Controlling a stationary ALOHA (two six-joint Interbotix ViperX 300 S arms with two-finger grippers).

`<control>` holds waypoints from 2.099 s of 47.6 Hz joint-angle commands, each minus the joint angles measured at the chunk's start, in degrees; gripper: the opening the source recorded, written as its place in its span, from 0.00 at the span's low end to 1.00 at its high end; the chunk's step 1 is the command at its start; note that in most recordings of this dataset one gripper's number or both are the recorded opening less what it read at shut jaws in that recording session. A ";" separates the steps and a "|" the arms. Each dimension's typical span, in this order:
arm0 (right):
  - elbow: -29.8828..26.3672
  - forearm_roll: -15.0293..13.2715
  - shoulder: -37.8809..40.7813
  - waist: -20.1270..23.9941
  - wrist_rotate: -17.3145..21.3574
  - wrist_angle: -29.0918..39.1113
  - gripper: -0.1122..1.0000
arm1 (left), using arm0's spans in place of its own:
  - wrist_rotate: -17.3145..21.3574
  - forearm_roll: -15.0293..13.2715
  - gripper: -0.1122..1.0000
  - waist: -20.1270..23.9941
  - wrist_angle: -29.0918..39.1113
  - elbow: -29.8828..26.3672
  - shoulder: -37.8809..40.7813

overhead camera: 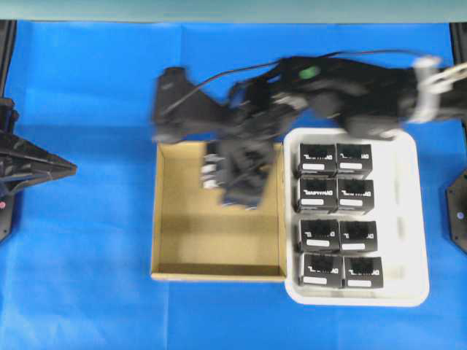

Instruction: Pick the box from inside the cardboard box.

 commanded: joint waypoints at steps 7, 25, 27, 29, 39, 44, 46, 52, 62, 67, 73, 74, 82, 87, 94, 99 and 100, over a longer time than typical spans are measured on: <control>13.54 0.00 -10.63 -0.97 -0.26 -0.70 0.66 | 0.00 0.09 0.12 -0.09 -0.53 -1.32 0.44; 37.71 -0.44 -27.60 -1.32 0.26 -7.38 0.66 | 0.00 0.09 0.12 -0.09 -0.53 -1.23 0.53; 39.90 -0.79 -29.18 -1.32 0.26 -7.38 0.66 | 0.00 0.09 0.12 -0.09 -0.62 -1.23 0.44; 42.01 -1.05 -30.76 -1.32 0.35 -7.47 0.66 | 0.00 0.09 0.12 -0.09 -0.62 -1.23 0.53; 50.63 -3.16 -36.74 -1.32 0.26 -9.14 0.66 | 0.00 0.09 0.12 -0.09 -0.62 -1.23 0.53; 54.40 -3.69 -38.06 -1.32 0.00 -11.60 0.66 | 0.00 0.09 0.12 -0.09 -0.62 -1.23 0.53; 55.99 -3.96 -38.23 -1.32 -0.09 -13.01 0.66 | 0.00 0.09 0.12 -0.09 -0.62 -1.23 0.53; 58.97 -5.98 -38.14 -1.23 -0.09 -16.17 0.66 | 0.00 0.09 0.12 -0.09 -0.62 -1.23 0.53; 61.70 -8.70 -37.88 -1.32 -0.09 -18.81 0.66 | 0.00 0.09 0.12 -0.09 -1.05 -1.32 0.53; 63.11 -8.70 -37.62 -1.32 0.53 -21.01 0.66 | 0.00 0.09 0.12 -0.09 -1.41 -1.23 0.53; 63.63 -8.70 -37.18 -1.23 0.70 -24.17 0.66 | 0.00 0.09 0.12 -0.09 -1.49 -1.32 0.53; 63.63 -8.70 -37.00 -1.32 0.70 -24.35 0.66 | 0.00 0.09 0.12 -0.09 -1.49 -1.32 0.53; 63.90 -8.61 -34.54 -1.32 0.53 -25.49 0.66 | 0.00 0.09 0.12 -0.09 -1.49 -1.32 0.53; 63.81 -8.70 -32.34 -1.32 0.26 -25.93 0.66 | -0.09 0.09 0.12 -0.09 -1.49 -1.49 0.53; 63.46 -8.61 -30.85 -1.32 0.26 -27.07 0.66 | -0.09 0.09 0.12 -0.09 -1.49 -1.41 0.53; 63.46 -8.53 -30.41 -1.32 0.35 -27.16 0.66 | -0.09 0.09 0.12 -0.09 -1.49 -1.41 0.53; 63.54 -8.44 -30.32 -1.32 0.44 -27.25 0.66 | -0.09 0.09 0.12 -0.09 -1.49 -1.41 0.53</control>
